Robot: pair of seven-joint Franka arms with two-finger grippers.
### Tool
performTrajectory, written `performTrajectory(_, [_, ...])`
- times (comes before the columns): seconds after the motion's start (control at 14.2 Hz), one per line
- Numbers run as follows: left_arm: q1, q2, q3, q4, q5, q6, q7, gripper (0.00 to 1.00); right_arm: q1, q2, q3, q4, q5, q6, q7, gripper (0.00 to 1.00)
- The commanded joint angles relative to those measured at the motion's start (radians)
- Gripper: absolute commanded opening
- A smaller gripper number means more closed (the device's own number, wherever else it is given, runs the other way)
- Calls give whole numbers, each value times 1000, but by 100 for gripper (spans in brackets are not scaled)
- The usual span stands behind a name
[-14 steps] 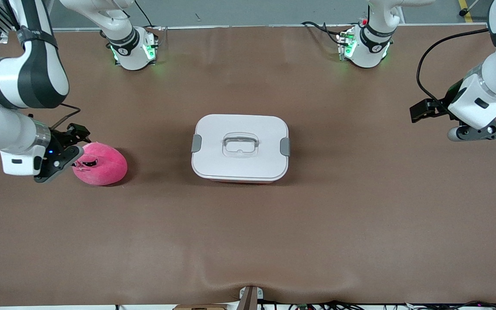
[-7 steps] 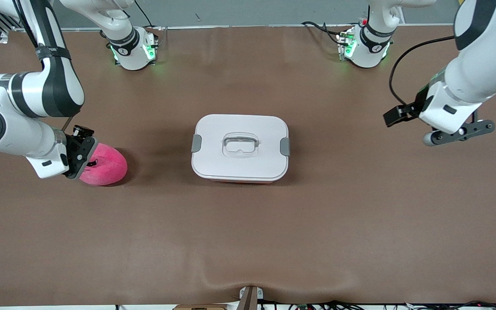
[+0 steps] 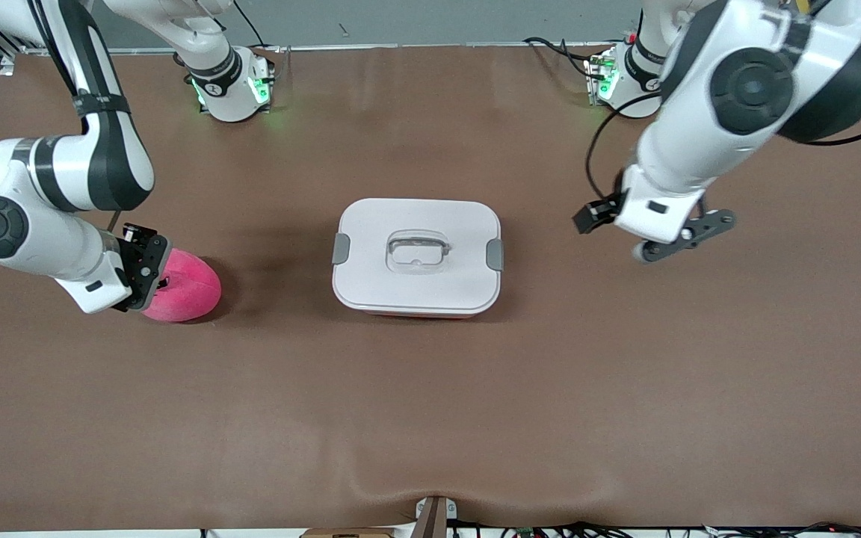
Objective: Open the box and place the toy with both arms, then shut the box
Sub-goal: 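Lower the right gripper onto the plush while the left gripper reaches the lid handle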
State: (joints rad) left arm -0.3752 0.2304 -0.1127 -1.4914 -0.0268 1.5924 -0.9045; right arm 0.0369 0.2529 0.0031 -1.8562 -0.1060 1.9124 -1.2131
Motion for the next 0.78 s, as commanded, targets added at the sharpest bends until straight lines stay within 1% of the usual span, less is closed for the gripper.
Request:
performTrajectory(0.0, [-72,44,7,25,2,49,-170,100,-8,5,5,-5,-23,2,-23,100])
performTrajectory(0.21, [-138,60,5,23,-8,107,-366,100,-18,5,5,-12,-23,-1,-37,100])
performTrajectory(0.35, [-181,73,5,22,-8,155,-514,100,-26,3,5,-38,-23,8,-43,100])
performTrajectory(0.56, [-231,116,5,22,-8,250,-693,100,-31,2,5,-41,-21,2,-45,99])
performTrajectory(0.63, [-249,128,5,20,-8,277,-744,100,-31,0,5,-41,-21,-1,-48,88])
performTrajectory(0.7, [-263,139,5,20,-7,306,-802,100,-31,-1,5,-41,-23,-3,-48,75])
